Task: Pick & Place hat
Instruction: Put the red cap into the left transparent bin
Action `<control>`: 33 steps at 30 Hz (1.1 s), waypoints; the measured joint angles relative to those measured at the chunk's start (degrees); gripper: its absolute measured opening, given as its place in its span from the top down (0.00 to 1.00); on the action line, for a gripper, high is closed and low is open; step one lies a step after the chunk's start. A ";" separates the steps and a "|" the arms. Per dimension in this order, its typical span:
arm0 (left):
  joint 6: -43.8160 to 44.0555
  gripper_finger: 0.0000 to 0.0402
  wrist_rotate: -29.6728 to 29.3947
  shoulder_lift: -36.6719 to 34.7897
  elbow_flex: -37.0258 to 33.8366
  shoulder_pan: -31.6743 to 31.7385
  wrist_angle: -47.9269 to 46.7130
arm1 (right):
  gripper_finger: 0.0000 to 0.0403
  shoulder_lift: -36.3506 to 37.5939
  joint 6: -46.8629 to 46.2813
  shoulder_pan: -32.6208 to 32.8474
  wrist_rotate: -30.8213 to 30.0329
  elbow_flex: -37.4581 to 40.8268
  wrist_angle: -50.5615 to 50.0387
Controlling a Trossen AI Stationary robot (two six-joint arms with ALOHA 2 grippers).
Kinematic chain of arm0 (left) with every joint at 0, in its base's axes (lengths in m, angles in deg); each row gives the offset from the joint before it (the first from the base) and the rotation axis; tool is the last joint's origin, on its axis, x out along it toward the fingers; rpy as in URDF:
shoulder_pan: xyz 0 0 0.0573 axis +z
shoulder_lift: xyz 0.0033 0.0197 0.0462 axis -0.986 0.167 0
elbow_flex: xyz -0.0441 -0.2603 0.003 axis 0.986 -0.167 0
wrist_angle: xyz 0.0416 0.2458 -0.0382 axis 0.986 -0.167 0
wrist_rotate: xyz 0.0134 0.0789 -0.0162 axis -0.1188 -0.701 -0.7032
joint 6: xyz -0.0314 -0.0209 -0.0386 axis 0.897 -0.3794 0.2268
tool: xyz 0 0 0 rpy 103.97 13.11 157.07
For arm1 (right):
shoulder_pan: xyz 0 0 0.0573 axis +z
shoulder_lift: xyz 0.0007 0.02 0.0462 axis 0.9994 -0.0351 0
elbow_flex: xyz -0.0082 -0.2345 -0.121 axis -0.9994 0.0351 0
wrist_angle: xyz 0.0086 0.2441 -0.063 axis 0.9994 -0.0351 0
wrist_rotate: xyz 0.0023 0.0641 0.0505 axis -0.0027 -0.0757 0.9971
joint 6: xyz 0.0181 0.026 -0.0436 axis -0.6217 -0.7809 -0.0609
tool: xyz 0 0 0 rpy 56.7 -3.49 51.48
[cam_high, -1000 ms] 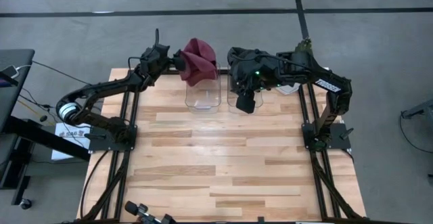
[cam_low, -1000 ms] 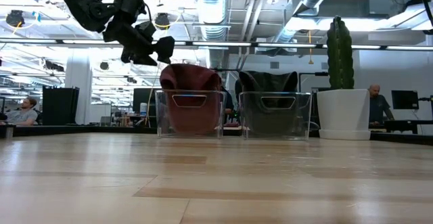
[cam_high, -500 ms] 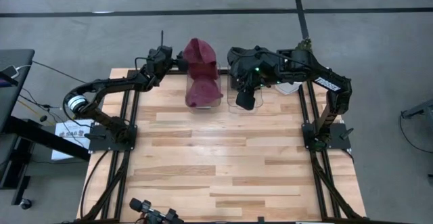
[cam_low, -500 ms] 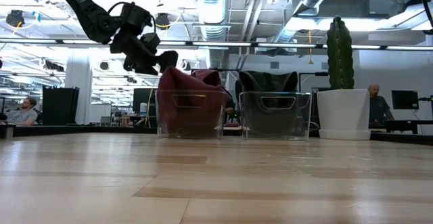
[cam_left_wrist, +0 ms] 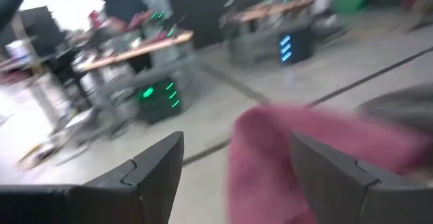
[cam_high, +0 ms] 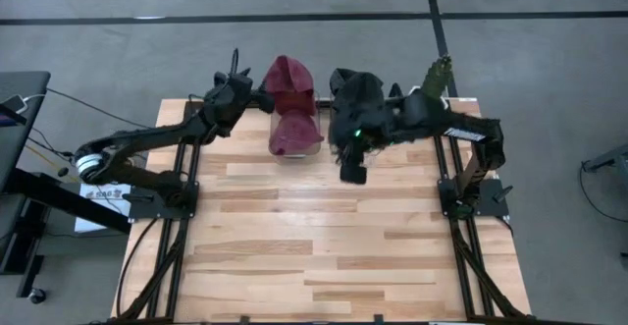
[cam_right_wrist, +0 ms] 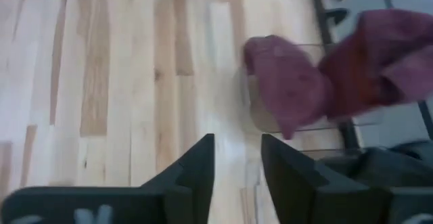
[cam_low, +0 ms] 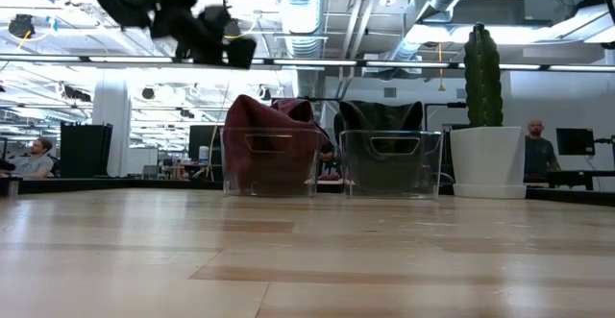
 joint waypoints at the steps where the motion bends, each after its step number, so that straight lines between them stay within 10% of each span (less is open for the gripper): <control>1: -0.09 0.34 0.03 -1.97 0.00 -1.94 -0.78 | 0.73 -0.06 0.74 0.65 0.02 1.49 1.03; 7: 2.29 0.34 1.09 -13.96 -0.66 -16.55 -16.13 | 0.97 -0.12 2.64 3.04 0.69 10.72 10.81; 19: 21.21 0.34 -2.04 -24.88 -16.99 -44.61 -18.73 | 1.00 -0.13 4.09 8.07 4.82 35.19 47.20; 33: 22.77 0.34 -1.31 -25.01 -19.80 -50.34 -18.95 | 1.00 -0.13 6.74 -1.10 2.48 54.44 76.20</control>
